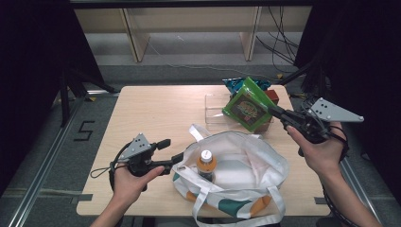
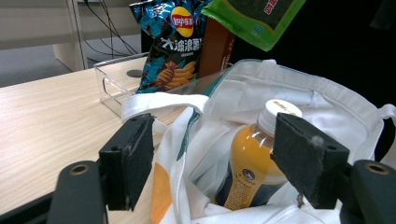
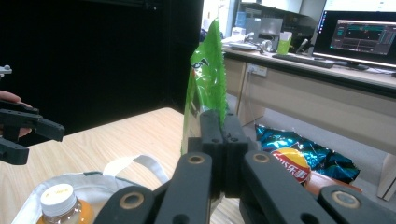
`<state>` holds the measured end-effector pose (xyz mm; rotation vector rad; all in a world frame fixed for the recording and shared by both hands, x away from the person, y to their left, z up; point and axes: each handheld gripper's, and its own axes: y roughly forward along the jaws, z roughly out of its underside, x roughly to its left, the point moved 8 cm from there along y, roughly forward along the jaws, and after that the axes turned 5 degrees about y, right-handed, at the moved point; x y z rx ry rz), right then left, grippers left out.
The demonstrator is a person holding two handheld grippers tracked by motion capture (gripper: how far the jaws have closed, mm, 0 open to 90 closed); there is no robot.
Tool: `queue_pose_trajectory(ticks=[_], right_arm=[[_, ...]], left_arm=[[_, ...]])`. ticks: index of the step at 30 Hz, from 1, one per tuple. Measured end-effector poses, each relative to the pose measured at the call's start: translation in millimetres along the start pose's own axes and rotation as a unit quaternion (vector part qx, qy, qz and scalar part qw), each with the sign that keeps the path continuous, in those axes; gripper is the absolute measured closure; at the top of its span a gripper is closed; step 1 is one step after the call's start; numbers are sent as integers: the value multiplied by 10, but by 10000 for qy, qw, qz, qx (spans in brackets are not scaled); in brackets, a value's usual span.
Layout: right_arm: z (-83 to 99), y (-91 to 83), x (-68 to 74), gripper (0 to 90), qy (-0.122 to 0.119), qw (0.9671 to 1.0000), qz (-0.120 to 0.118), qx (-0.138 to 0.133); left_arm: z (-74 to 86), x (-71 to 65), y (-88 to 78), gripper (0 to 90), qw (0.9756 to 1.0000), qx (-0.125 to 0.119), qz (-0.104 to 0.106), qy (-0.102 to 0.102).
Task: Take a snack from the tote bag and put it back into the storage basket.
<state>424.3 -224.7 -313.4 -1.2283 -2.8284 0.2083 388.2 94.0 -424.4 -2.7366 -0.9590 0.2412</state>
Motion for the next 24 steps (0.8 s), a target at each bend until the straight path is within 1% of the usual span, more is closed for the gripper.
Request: queue_pose_trajectory(ticks=[1, 2, 4, 5, 6, 7, 8, 9, 10, 11, 12, 13, 14, 15, 16, 17, 18, 20, 21, 22, 24], right_arm=[[0, 2, -3, 900, 44, 10000, 32, 22], [-17, 19, -31, 900, -116, 9999, 43, -40], [-19, 27, -33, 900, -73, 10000, 39, -35], [-16, 33, -22, 900, 21, 10000, 33, -19], [-6, 34, -35, 900, -51, 10000, 25, 28], [-16, 52, -48, 900, -89, 9999, 47, -38], [-11, 64, -54, 900, -59, 9999, 104, -16], [-11, 64, -54, 900, -59, 9999, 104, -16], [-14, 71, -65, 900, -102, 9999, 117, -37], [-8, 75, -77, 900, -97, 9999, 119, 12], [-17, 86, -73, 900, -74, 9999, 94, -46], [-10, 84, -56, 900, 35, 10000, 59, 2], [-8, 83, -66, 900, -21, 10000, 63, 9], [-8, 83, -66, 900, -21, 10000, 63, 9], [-5, 91, -100, 900, -148, 9998, 96, 1], [-4, 93, -100, 900, -121, 9999, 100, 1], [-6, 104, -95, 900, -4, 9999, 154, -18], [-10, 119, -127, 900, -83, 9997, 202, -49], [-10, 119, -127, 900, -83, 9997, 202, -49], [-6, 124, -114, 900, 8, 9999, 150, -7], [-8, 129, -122, 900, -9, 9998, 175, -5]], left_arm=[[2, -2, 1, 288, 10000, 4, -3, -31], [2, 1, 0, 288, 10000, 3, -12, -26], [1, 1, -2, 288, 10000, 0, -6, -13], [1, 0, -3, 288, 10000, -4, -3, -13], [2, 1, -4, 288, 10000, -3, -5, -12], [2, 1, -4, 288, 10000, -3, -5, -12], [0, 4, -5, 288, 10000, -9, -6, -1], [0, 4, -5, 288, 10000, -9, -6, -1], [-1, 4, -6, 288, 10000, -10, -6, 6], [-1, 4, -6, 288, 10000, -8, -6, 7], [0, 4, -6, 288, 10000, -9, -9, 4], [1, 3, -6, 288, 10000, -6, -6, 7], [3, 2, -5, 288, 10000, -6, -3, -9], [3, 2, -5, 288, 10000, -6, -3, -9], [6, 5, -5, 288, 10000, 0, -6, -9], [6, 5, -5, 288, 10000, 0, -6, -9], [6, 6, 0, 288, 10000, -24, 19, -13], [8, 7, -5, 288, 10000, 4, -6, -7], [8, 7, -5, 288, 10000, 4, -6, -7], [7, 4, -5, 288, 10000, -1, -3, -6], [7, 4, -6, 288, 10000, 2, -6, -6]])
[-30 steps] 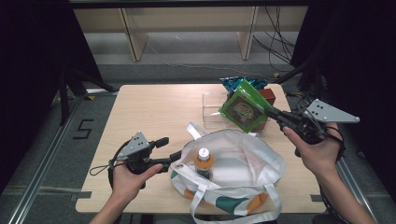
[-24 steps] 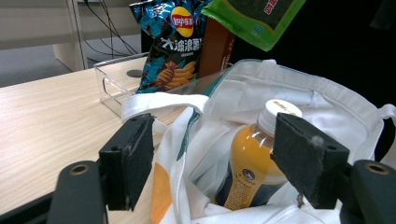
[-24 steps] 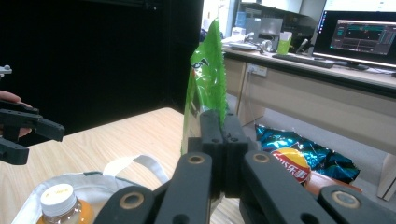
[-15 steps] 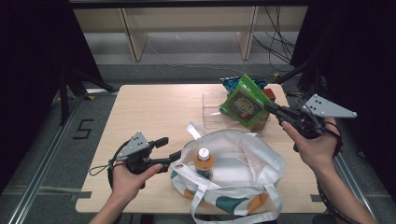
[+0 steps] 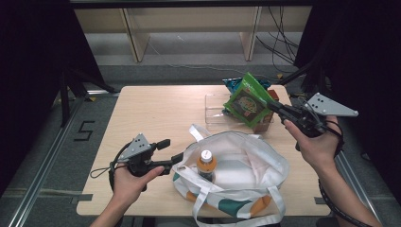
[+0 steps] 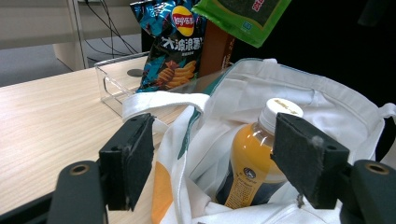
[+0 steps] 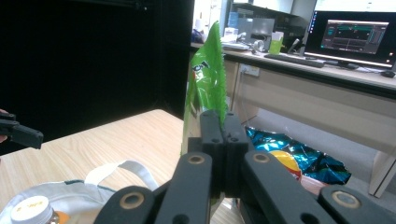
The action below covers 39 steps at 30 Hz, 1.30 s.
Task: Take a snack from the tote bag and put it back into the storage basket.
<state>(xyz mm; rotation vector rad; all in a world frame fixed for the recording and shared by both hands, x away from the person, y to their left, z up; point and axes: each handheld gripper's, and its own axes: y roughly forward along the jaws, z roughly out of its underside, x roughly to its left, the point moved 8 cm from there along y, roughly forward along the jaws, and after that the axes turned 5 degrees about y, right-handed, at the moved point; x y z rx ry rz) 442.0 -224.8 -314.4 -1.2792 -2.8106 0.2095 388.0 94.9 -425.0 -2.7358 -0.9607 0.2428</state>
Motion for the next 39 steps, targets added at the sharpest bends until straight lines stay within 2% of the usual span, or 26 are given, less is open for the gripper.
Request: queue_pose_trajectory(ticks=[3, 5, 7, 12, 14, 15, 17, 19, 20, 21, 23, 26, 27, 28, 30, 31, 32, 33, 35, 38, 39], right_arm=[[-21, 17, -12, 900, -50, 10000, 15, -74], [-14, 22, 13, 900, 119, 9999, -12, -15], [-20, 28, -18, 900, -1, 10000, 46, -7], [-25, 59, -30, 900, 30, 10000, 46, -40], [-18, 74, -52, 900, -37, 10000, 69, -40], [-12, 97, -47, 900, 71, 9999, 67, -44], [-3, 100, -49, 900, 59, 10000, 27, -28], [-11, 129, -58, 900, 109, 9998, 112, -77], [3, 140, -40, 900, 172, 9998, -9, -23], [3, 140, -40, 900, 172, 9998, -9, -23], [12, 161, -79, 900, 11, 10000, 29, -4], [28, 187, -67, 900, 138, 9999, 6, 15], [30, 193, -89, 900, 84, 9999, 68, 32], [32, 210, -80, 900, 140, 9999, 24, 8], [34, 236, -116, 900, 43, 10000, 64, 6], [47, 244, -102, 900, 181, 9998, 64, 29], [47, 244, -102, 900, 181, 9998, 64, 29], [53, 266, -141, 900, 102, 9998, 165, 19], [53, 276, -128, 900, 197, 9997, 150, -1], [65, 311, -179, 900, 63, 9997, 233, 10], [71, 312, -171, 900, 102, 9997, 200, 19]], left_arm=[[-2, 7, -5, 288, 10000, -1, -7, 19], [-2, 7, -6, 288, 10000, -1, -4, 21], [-1, 5, -4, 288, 10000, -1, -2, 14], [-3, 8, -3, 288, 10000, -3, -1, 16], [-1, 9, -3, 288, 10000, 0, -3, 10], [2, 6, -3, 288, 10000, 4, -1, 10], [2, 4, -3, 288, 10000, 2, 0, 2], [0, 6, -4, 288, 10000, 3, -2, 15], [-1, 8, -4, 288, 10000, 1, -4, 20], [-1, 8, -4, 288, 10000, 1, -4, 20], [2, 7, -4, 288, 10000, 5, -2, 17], [3, 9, -5, 288, 10000, 9, -4, 16], [4, 11, -4, 288, 10000, 7, -2, 14], [4, 11, -5, 288, 10000, 5, -2, 13], [6, 12, -2, 288, 10000, 4, 1, 6], [7, 11, -2, 288, 10000, 6, 3, 6], [7, 11, -2, 288, 10000, 6, 3, 6], [7, 9, -2, 288, 10000, 4, 5, 1], [5, 10, -4, 288, 10000, 6, 0, 12], [4, 9, -4, 288, 10000, 8, -2, 15], [6, 8, -4, 288, 10000, 11, 0, 10]])
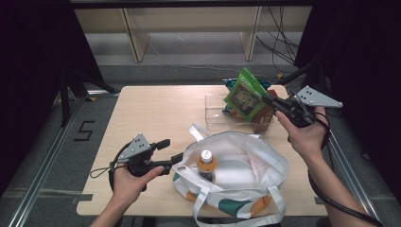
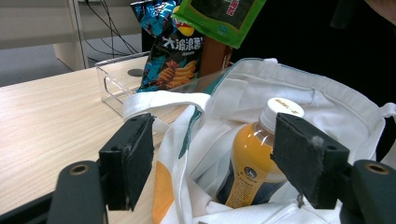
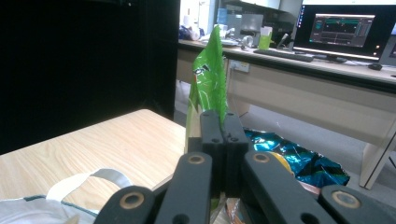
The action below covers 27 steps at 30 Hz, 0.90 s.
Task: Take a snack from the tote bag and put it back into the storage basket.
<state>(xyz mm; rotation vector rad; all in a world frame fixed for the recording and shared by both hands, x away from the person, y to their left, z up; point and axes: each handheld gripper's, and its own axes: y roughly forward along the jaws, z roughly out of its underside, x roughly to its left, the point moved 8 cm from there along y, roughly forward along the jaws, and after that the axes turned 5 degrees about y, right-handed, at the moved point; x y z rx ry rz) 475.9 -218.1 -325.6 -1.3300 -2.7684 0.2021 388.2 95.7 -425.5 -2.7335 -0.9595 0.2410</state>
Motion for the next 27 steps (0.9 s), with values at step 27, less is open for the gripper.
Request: queue_pose_trajectory(ticks=[27], right_arm=[[135, 230, -159, 900, -7, 9995, 260, 164]], left_arm=[[7, 0, 7, 288, 10000, 5, 15, -14]])
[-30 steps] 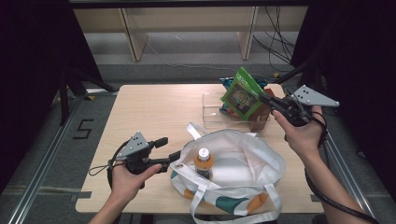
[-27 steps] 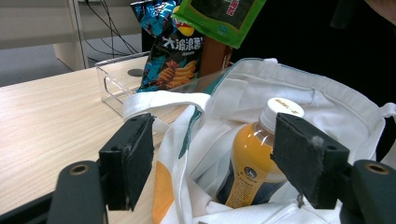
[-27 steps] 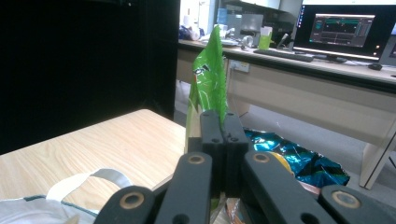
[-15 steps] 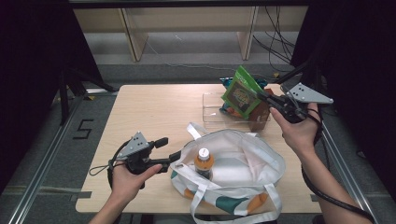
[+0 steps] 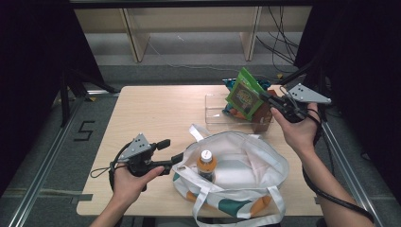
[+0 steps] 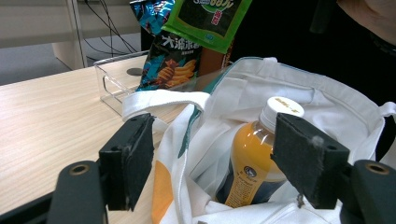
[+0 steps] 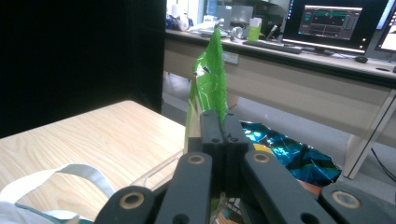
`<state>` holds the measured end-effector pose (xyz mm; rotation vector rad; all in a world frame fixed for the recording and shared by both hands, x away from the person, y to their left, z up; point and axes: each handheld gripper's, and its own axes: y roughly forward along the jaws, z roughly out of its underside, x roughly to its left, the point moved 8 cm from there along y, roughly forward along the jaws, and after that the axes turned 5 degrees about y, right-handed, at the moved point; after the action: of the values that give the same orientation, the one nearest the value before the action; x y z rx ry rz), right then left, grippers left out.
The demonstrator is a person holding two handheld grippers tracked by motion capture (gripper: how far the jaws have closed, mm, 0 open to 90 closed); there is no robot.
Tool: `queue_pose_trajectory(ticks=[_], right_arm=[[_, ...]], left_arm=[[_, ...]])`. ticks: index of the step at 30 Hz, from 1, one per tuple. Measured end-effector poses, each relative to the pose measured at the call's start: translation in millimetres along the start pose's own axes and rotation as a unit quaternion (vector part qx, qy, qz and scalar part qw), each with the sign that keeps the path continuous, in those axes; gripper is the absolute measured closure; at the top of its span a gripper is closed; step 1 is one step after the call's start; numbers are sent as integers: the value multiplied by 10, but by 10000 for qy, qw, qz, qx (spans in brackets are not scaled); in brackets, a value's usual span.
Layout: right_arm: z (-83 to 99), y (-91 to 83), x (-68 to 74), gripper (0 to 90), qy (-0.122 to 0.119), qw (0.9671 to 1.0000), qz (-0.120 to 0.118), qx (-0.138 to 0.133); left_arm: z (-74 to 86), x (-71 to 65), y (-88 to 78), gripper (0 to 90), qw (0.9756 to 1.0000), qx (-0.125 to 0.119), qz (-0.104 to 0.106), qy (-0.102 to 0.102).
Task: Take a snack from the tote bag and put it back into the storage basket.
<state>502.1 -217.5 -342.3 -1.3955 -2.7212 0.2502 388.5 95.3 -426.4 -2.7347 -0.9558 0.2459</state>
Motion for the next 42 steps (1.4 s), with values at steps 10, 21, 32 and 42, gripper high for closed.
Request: queue_pose_trajectory(ticks=[10, 21, 32, 42], right_arm=[[71, 66, -55, 900, 3, 9999, 11, 134], [84, 143, -91, 900, -55, 9999, 125, 85], [126, 192, -107, 900, -124, 9997, 147, 135], [173, 232, -128, 900, -140, 9995, 213, 208]], left_arm=[[-5, -7, 13, 288, 10000, -35, 37, -17], [-3, -4, 13, 287, 10000, -32, 40, -18], [4, -6, 16, 287, 10000, -22, 24, -62], [7, -5, 14, 287, 10000, 4, 23, 2]])
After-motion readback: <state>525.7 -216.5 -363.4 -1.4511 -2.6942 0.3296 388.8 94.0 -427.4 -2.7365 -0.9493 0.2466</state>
